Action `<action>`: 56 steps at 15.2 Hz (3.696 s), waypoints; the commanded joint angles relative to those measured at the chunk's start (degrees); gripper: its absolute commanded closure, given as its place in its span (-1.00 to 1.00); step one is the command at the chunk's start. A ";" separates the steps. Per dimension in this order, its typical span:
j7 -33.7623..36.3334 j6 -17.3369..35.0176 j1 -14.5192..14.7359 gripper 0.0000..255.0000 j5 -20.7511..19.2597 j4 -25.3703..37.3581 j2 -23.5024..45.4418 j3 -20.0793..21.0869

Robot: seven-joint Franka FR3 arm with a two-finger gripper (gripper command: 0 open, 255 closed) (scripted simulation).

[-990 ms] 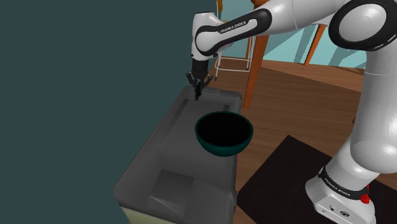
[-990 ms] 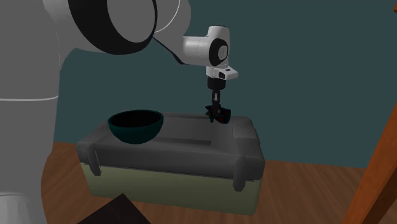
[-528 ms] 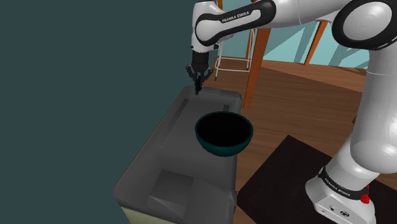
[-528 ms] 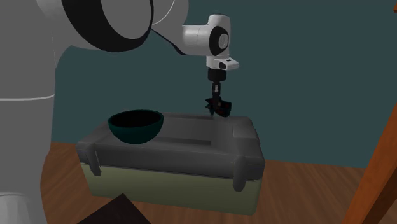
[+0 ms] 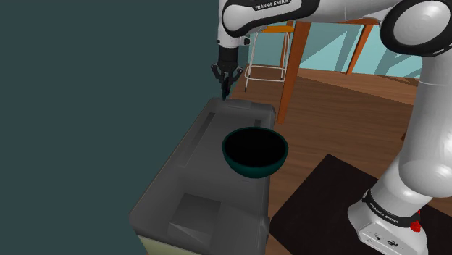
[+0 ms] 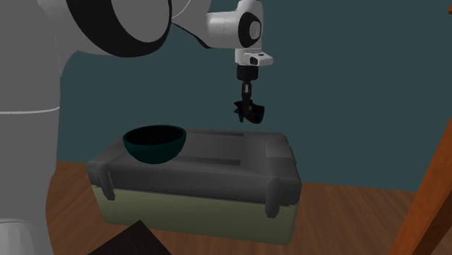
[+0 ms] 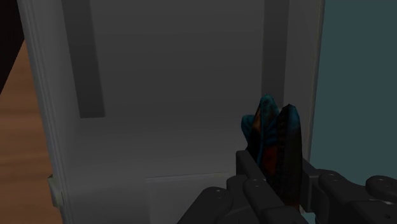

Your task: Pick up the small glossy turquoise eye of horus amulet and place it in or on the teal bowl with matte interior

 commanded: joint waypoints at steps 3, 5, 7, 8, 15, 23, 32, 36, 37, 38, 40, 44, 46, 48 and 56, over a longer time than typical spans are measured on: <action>-0.08 -3.21 0.06 1.00 0.02 3.26 0.05 0.03; -0.07 -4.80 0.14 1.00 0.01 4.96 0.16 0.05; -0.05 -6.43 0.22 1.00 -0.03 6.76 0.34 0.07; -0.04 -7.25 0.27 1.00 -0.05 7.70 0.45 0.08; 0.10 -13.37 0.75 1.00 -0.36 15.19 1.85 0.14; 3.79 -8.59 1.79 1.00 2.67 -4.70 -13.65 2.08; 9.17 -6.99 4.92 1.00 7.01 -21.42 -29.53 5.07; 11.99 -7.48 6.77 1.00 9.15 -26.64 -35.65 6.73; 12.75 -7.68 7.27 1.00 9.71 -27.76 -37.10 7.18; 13.53 -7.92 7.78 1.00 10.28 -28.81 -38.51 7.65; 15.16 -8.49 8.84 1.00 11.43 -30.70 -41.22 8.62; 17.34 -8.61 10.31 1.00 13.05 -33.60 -44.61 10.05; 17.25 -7.11 10.40 1.00 13.21 -35.31 -44.83 10.20; 17.16 -5.60 10.50 1.00 13.38 -36.97 -44.99 10.36; 16.92 0.49 10.83 1.00 13.99 -43.18 -45.12 11.12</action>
